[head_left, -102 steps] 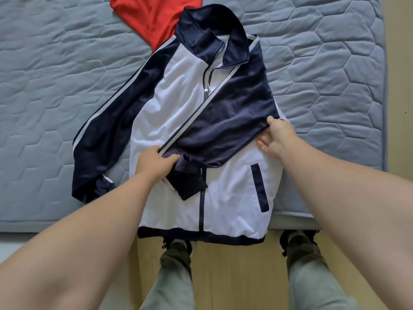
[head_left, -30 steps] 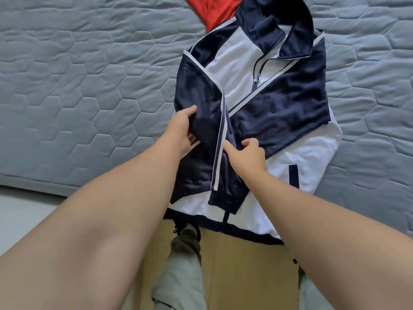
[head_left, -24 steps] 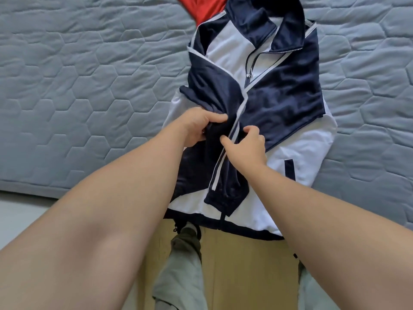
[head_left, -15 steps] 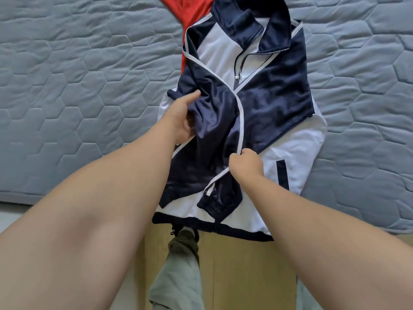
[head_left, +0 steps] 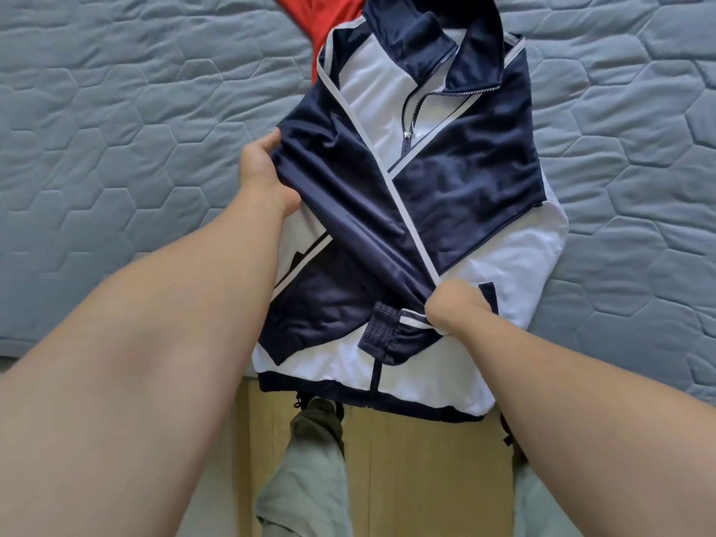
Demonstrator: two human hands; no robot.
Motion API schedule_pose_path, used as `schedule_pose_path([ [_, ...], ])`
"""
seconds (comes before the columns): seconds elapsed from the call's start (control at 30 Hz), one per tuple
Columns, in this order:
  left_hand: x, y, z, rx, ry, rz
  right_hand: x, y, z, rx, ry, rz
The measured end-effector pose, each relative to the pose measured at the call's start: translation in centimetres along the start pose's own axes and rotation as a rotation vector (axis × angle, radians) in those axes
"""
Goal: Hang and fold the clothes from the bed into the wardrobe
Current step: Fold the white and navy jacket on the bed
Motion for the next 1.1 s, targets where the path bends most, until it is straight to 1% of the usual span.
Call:
schedule_pose_path([
  [0.03,0.0,0.3,-0.2,-0.011,0.007,-0.012,-0.1,0.4,-0.4,-0.078,0.135,0.038],
  [0.1,0.1,0.9,-0.4,-0.051,0.068,-0.061,-0.7,0.5,-1.0,-0.206,0.485,0.107],
  [0.13,0.0,0.9,-0.6,-0.1,0.193,-0.065,-0.9,0.4,-1.1,-0.236,0.635,0.121],
  [0.17,-0.4,0.7,-0.9,-0.182,0.403,-0.048,-1.3,0.4,-1.2,-0.247,0.743,0.125],
  [0.2,-0.8,0.7,-1.5,-0.304,0.655,-0.003,-1.6,0.2,-1.1,-0.248,0.804,0.123],
  [0.23,-1.6,0.6,-2.0,-0.473,0.905,0.084,-1.9,0.1,-1.2,-0.244,0.793,0.105],
  [0.27,-2.5,0.3,-2.0,-0.604,1.09,0.217,-2.0,0.0,-1.1,-0.232,0.725,0.067],
  [0.3,-3.2,0.2,-1.2,-0.64,1.173,0.337,-2.0,-0.1,-0.9,-0.211,0.638,0.023],
  [0.33,-3.5,0.1,-0.1,-0.601,1.195,0.446,-2.0,-0.1,-0.7,-0.187,0.56,-0.015],
  [0.37,-3.5,0.2,1.5,-0.525,1.206,0.527,-1.9,-0.2,-0.5,-0.164,0.501,-0.04],
  [0.43,-3.4,0.6,4.9,-0.375,1.222,0.611,-1.5,-0.2,-0.1,-0.133,0.464,-0.052],
  [0.5,-3.2,0.9,7.8,-0.278,1.227,0.606,-1.2,-0.2,0.1,-0.101,0.482,-0.032],
  [0.57,-2.5,1.4,9.8,-0.211,1.281,0.552,-1.1,0.0,0.2,-0.061,0.45,-0.023],
  [0.63,-1.7,1.5,11.0,-0.156,1.419,0.532,-1.2,0.3,0.2,-0.005,0.415,-0.033],
  [0.67,-1.4,1.3,11.5,-0.152,1.502,0.572,-1.2,0.4,0.2,0.02,0.394,-0.041],
  [0.73,-0.9,0.5,12.4,-0.193,1.716,0.744,-1.3,0.4,0.2,0.057,0.33,-0.06],
  [0.8,0.1,-0.6,13.2,-0.224,1.989,0.962,-1.5,0.5,0.2,0.081,0.263,-0.085],
  [0.83,0.7,-1.0,13.5,-0.195,2.108,1.063,-1.6,0.6,0.2,0.095,0.235,-0.102],
  [0.87,1.4,-1.2,13.6,-0.134,2.193,1.126,-1.7,0.5,0.2,0.111,0.208,-0.125],
  [0.9,1.9,-1.0,13.5,-0.061,2.238,1.141,-1.8,0.5,0.2,0.125,0.184,-0.148],
  [0.93,2.2,-0.6,13.4,0.008,2.244,1.107,-1.9,0.3,0.0,0.132,0.16,-0.17],
  [0.97,2.4,-0.1,13.2,0.063,2.206,1.018,-1.9,0.2,-0.2,0.129,0.137,-0.19],
  [1.03,2.4,0.8,12.6,0.133,2.046,0.753,-2.1,-0.2,-0.6,0.099,0.08,-0.213],
  [1.07,2.4,1.0,12.3,0.149,1.955,0.671,-2.2,-0.4,-0.8,0.064,0.038,-0.207],
  [1.1,2.5,0.9,12.1,0.149,1.877,0.648,-2.3,-0.6,-1.1,0.017,-0.002,-0.184],
])
Point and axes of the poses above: each hand's wrist, its own y-axis towards the middle knuckle, its own z-axis out of the palm, x = y × z, the point moved 4 cm from there along y, towards the middle knuckle, and after that the axes turned 1 degree about x, right-handed, at the moved point
